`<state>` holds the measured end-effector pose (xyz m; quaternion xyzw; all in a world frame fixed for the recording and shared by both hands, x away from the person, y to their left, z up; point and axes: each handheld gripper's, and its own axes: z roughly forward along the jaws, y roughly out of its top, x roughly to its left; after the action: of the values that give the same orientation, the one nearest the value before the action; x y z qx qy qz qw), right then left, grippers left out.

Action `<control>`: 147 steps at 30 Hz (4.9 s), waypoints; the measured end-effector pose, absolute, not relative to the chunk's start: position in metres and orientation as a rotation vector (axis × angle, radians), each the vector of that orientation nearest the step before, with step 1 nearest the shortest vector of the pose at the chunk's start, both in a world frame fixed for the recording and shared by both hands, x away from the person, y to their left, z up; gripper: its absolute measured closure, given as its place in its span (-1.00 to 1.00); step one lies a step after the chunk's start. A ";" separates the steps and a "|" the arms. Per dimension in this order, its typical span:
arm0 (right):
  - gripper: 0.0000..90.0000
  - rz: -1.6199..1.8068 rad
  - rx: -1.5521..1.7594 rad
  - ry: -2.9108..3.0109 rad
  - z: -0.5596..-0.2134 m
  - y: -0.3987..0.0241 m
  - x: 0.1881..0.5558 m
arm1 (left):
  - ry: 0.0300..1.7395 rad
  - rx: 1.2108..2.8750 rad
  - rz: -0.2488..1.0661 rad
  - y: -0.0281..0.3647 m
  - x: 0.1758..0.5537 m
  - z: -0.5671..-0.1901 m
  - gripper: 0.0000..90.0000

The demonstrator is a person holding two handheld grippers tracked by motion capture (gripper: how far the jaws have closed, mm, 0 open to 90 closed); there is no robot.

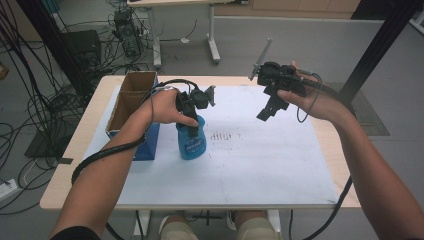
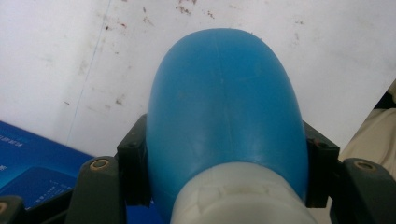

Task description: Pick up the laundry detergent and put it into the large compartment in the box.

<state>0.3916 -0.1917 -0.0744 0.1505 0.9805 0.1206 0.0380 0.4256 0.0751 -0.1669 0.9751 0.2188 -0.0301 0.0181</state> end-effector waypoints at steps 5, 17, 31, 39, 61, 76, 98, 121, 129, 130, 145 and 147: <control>-0.86 0.370 0.461 3.006 -0.074 -0.191 0.391 | 0.682 3.026 -0.092 0.076 0.425 -0.167 -0.18; -0.86 0.363 0.462 3.010 -0.075 -0.190 0.392 | 0.686 3.020 -0.090 0.077 0.424 -0.167 -0.18; -0.86 0.357 0.457 3.013 -0.076 -0.187 0.392 | 0.697 3.014 -0.093 0.078 0.424 -0.167 -0.18; -0.86 0.358 0.464 3.013 -0.076 -0.189 0.392 | 0.698 3.019 -0.094 0.077 0.425 -0.167 -0.18; -0.86 0.359 0.473 3.012 -0.076 -0.192 0.391 | 0.789 3.007 -0.077 0.080 0.425 -0.160 -0.17; -0.86 0.367 0.470 3.009 -0.072 -0.192 0.388 | 0.919 2.937 -0.053 0.083 0.423 -0.104 -0.17; -0.86 0.376 0.453 3.010 -0.069 -0.191 0.385 | 1.427 2.695 0.081 0.093 0.440 0.035 -0.17; -0.86 0.383 0.470 3.002 -0.065 -0.195 0.384 | 1.886 2.390 0.125 0.161 0.445 0.095 -0.17; -0.86 0.381 0.464 3.001 -0.063 -0.190 0.381 | 1.978 2.305 0.152 0.187 0.435 0.102 -0.17; -0.86 0.380 0.456 3.002 -0.062 -0.189 0.381 | 1.988 2.297 0.153 0.190 0.434 0.101 -0.17; -0.86 0.366 0.444 3.006 -0.061 -0.183 0.381 | 2.081 2.206 0.149 0.221 0.430 0.086 -0.17; -0.86 0.363 0.444 3.007 -0.061 -0.182 0.381 | 2.090 2.193 0.148 0.224 0.430 0.084 -0.17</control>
<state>0.3814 -0.1825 -0.0615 0.1449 0.9815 0.1185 0.0403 0.4297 0.2239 0.0843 0.7220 0.6880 0.0486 0.0545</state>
